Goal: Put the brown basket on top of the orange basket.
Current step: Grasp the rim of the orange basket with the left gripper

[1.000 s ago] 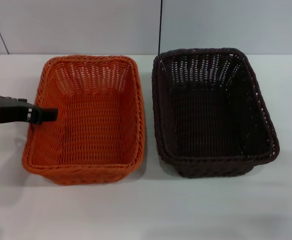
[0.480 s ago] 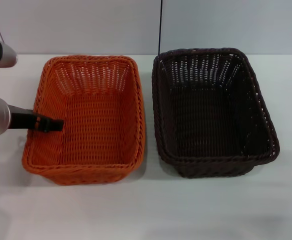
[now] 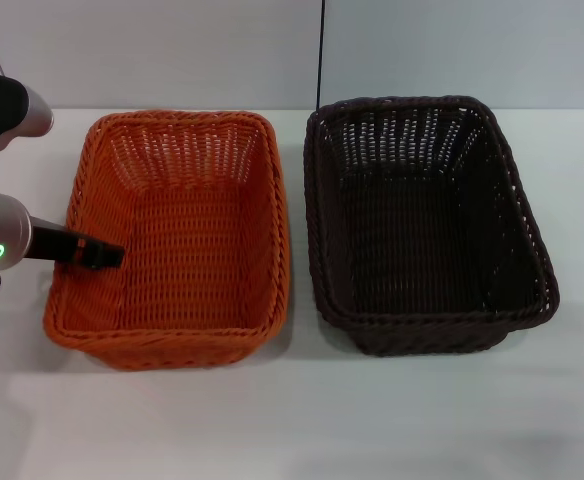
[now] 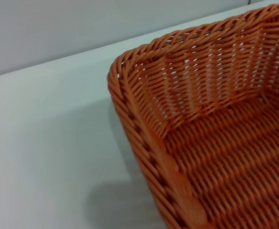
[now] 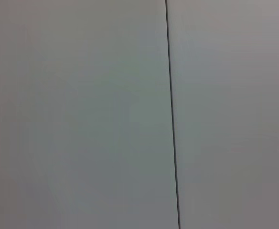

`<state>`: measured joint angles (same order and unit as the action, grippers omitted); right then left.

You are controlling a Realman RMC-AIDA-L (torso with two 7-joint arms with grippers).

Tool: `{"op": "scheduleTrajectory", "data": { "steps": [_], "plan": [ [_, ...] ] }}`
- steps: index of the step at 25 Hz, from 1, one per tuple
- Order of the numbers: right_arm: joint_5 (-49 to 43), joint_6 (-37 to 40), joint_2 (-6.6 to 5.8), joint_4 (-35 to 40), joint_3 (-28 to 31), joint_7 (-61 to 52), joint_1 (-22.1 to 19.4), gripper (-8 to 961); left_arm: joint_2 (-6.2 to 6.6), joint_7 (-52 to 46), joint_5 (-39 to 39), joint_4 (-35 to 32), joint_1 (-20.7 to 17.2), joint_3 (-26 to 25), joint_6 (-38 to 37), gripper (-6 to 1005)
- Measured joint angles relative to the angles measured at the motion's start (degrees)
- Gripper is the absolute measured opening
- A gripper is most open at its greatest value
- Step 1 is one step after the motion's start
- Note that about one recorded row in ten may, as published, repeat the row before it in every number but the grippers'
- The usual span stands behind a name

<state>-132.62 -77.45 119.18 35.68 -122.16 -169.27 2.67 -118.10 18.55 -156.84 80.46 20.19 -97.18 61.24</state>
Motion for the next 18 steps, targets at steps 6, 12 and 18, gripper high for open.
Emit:
{"op": "scheduleTrajectory", "data": {
  "steps": [6,12,18],
  "plan": [
    [-0.08,-0.34,0.00,0.12,0.00,0.00,-0.23,723,0.15,0.54,-1.67,0.25,0.57,0.10,0.84,533],
    [-0.06,-0.53,-0.04,0.37,-0.57,0.00,-0.58,722,0.16,1.15,-1.72,0.23,0.70,0.21,0.98,334],
    [-0.08,-0.72,-0.08,0.50,-0.63,0.00,-0.84,723,0.12,2.42,-1.73,2.37,0.11,0.32,1.60,321]
  ]
}}
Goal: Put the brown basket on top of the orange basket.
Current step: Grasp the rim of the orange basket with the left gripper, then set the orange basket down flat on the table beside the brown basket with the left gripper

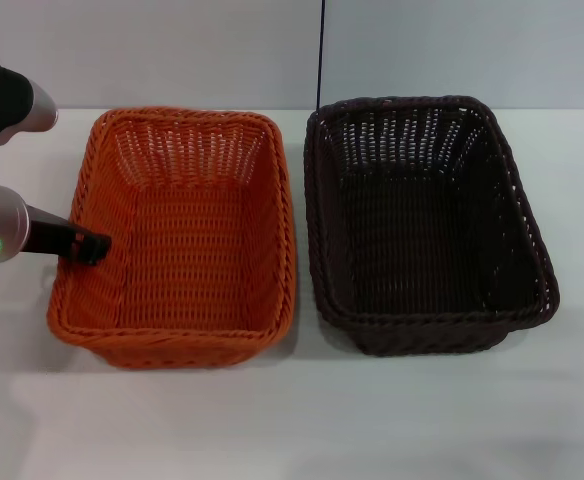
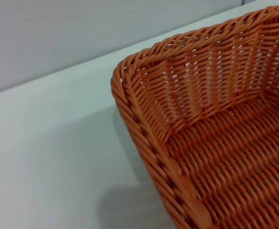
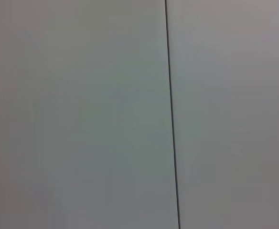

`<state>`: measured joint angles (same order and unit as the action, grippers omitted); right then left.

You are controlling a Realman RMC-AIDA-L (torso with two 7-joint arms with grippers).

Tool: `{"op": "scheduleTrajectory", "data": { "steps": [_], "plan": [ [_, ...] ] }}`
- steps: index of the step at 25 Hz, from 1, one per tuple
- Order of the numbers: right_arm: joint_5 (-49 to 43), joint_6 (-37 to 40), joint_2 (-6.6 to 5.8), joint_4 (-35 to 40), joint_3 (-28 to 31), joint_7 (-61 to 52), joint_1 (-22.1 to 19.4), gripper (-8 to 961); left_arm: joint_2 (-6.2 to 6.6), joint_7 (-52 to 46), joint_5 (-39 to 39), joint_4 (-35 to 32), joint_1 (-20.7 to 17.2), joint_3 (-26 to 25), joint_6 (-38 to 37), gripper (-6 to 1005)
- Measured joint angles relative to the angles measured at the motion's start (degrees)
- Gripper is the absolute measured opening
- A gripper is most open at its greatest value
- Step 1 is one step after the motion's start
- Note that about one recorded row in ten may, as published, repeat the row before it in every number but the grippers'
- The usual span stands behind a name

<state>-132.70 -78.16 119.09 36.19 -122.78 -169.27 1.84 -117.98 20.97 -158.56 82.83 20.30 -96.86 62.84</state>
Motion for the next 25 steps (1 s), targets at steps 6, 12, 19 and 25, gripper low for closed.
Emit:
{"op": "scheduleTrajectory", "data": {
  "steps": [6,12,19,25],
  "plan": [
    [-0.04,-0.68,-0.01,0.03,0.01,0.00,-0.16,723,0.00,5.63,-0.10,3.84,-0.87,-1.06,1.81,308],
    [-0.06,-0.85,-0.01,0.02,0.01,0.00,-0.30,723,0.06,10.17,-0.74,7.39,-2.11,-2.24,2.47,290],
    [-0.01,-2.27,0.04,0.11,0.01,0.00,-0.88,722,0.13,26.28,-2.36,24.56,-7.74,-3.24,7.76,234],
    [0.03,-2.85,0.08,0.11,0.01,0.00,-1.07,722,0.12,33.14,-2.01,32.00,-9.20,-3.74,9.96,186]
  ]
}}
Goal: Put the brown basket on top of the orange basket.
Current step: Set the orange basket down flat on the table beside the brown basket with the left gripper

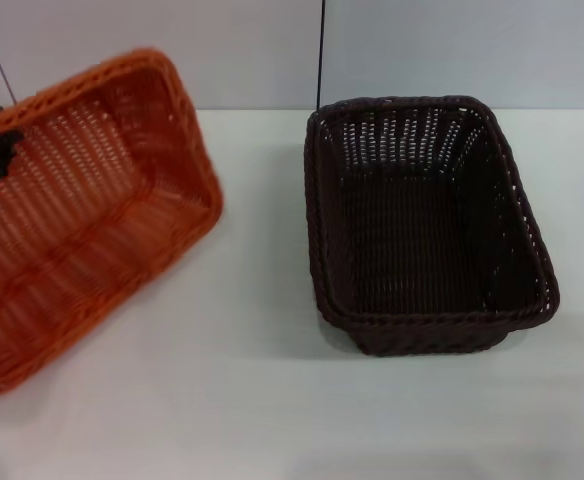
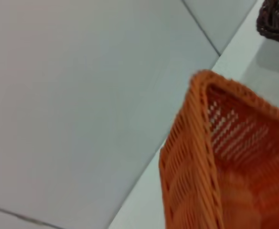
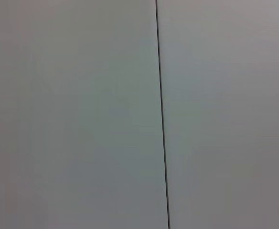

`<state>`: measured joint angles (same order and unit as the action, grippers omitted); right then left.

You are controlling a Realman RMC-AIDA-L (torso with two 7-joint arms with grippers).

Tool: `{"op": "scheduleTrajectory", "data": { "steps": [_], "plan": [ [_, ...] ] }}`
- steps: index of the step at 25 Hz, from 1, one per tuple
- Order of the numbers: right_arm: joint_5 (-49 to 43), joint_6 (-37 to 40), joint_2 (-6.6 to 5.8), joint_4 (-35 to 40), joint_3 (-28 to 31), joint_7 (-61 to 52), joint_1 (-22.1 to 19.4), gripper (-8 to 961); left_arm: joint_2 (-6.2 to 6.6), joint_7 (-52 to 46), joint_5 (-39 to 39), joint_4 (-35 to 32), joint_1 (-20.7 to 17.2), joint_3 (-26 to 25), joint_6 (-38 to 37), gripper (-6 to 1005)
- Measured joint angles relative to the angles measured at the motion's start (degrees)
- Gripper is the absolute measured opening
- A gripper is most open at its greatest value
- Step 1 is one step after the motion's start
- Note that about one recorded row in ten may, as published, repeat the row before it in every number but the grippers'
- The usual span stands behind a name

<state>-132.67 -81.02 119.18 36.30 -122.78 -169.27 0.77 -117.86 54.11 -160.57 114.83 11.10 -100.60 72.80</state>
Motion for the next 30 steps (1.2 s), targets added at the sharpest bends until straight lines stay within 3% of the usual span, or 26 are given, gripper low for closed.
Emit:
{"op": "scheduleTrajectory", "data": {
  "steps": [13,20,21,28,29,30],
  "plan": [
    [0.05,-1.02,0.09,0.98,-0.20,-0.06,-0.72,723,0.00,10.16,0.05,0.32,1.74,-0.34,1.93,175],
    [0.05,-0.70,0.00,1.20,-0.71,-0.09,0.00,723,0.04,16.09,5.67,-0.03,3.09,-2.60,3.32,168],
    [0.05,-0.70,0.00,1.20,-0.71,-0.09,0.00,723,0.07,19.72,10.34,-2.13,4.77,-3.79,5.94,169],
    [0.05,-0.47,-0.09,1.35,-0.76,-0.10,0.47,722,0.05,21.59,10.81,-5.24,7.13,-3.91,8.29,167],
    [0.05,-0.41,-0.09,1.35,-0.80,-0.10,0.56,722,0.04,23.94,12.53,-10.01,10.68,-4.68,10.21,166],
    [0.05,-0.28,-0.09,1.35,-0.86,-0.10,0.75,722,0.04,24.55,13.40,-11.48,11.67,-5.14,10.28,167]
  ]
}}
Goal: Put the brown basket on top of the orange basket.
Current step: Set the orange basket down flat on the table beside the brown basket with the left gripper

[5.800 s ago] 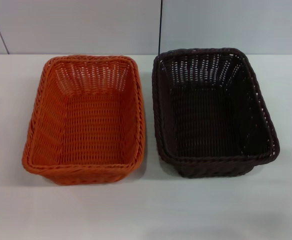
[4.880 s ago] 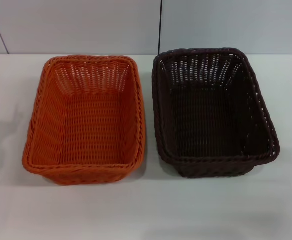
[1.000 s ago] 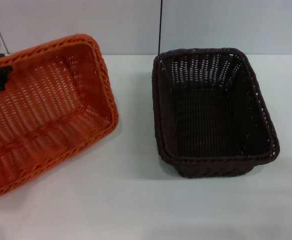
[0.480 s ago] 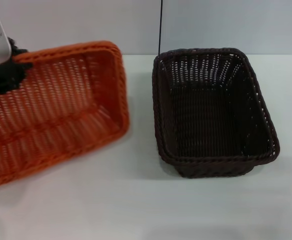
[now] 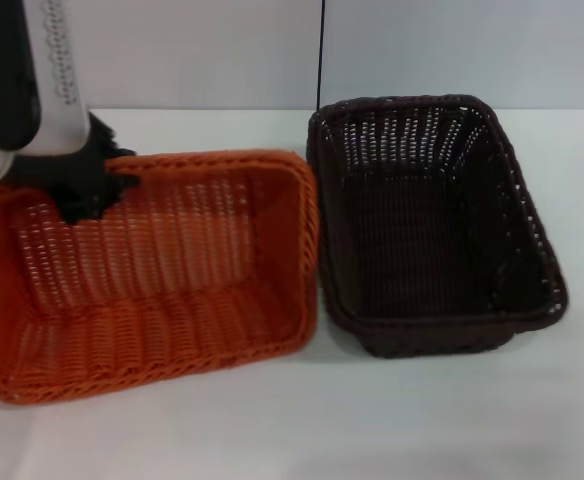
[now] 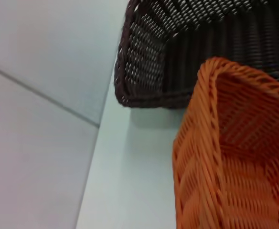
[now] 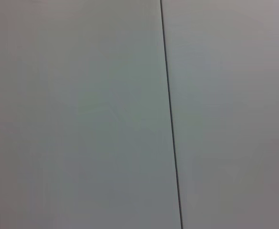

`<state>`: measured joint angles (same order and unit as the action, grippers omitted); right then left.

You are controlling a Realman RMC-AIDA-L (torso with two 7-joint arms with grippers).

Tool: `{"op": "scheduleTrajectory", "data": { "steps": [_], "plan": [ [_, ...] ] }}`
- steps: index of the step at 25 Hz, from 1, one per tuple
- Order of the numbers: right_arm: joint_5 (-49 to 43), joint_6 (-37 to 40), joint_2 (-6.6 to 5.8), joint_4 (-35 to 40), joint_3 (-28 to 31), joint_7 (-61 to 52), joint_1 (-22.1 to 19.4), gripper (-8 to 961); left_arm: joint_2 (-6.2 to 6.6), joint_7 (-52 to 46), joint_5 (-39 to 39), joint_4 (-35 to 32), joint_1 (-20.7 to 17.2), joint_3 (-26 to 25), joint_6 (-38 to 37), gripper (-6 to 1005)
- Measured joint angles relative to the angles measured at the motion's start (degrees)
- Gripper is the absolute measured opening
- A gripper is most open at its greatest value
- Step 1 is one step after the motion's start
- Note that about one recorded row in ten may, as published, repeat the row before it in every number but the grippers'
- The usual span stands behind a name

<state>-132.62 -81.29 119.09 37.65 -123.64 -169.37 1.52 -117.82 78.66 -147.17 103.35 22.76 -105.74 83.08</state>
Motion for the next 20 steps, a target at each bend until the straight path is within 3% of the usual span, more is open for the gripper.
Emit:
{"op": "scheduleTrajectory", "data": {
  "steps": [3,6,7,8,12,16,20],
  "plan": [
    [0.00,0.06,0.00,0.01,-0.01,0.00,0.06,722,0.07,1.97,1.14,-6.44,4.00,-1.77,-0.47,170],
    [0.00,0.12,-0.02,0.06,-0.02,0.00,0.07,722,0.06,2.39,1.24,-7.63,4.65,-2.03,-0.56,174],
    [0.00,0.15,-0.05,0.06,-0.02,0.00,0.07,722,0.07,3.49,1.40,-9.85,5.98,-2.51,-0.66,175],
    [0.00,0.15,-0.05,0.06,-0.02,0.00,0.07,722,0.07,5.92,1.58,-16.41,9.60,-3.86,-1.28,176],
    [0.00,0.17,-0.07,0.06,-0.07,0.00,0.33,722,0.05,7.71,1.75,-23.76,13.96,-5.73,-3.16,180],
    [-0.11,0.17,-0.09,0.06,-0.12,0.00,0.35,722,0.02,7.75,1.45,-27.10,15.75,-6.03,-4.58,184],
    [-0.28,0.17,-0.09,0.15,-0.13,0.01,0.32,723,-0.29,6.74,0.55,-30.30,16.31,-4.48,-10.62,189]
  ]
}}
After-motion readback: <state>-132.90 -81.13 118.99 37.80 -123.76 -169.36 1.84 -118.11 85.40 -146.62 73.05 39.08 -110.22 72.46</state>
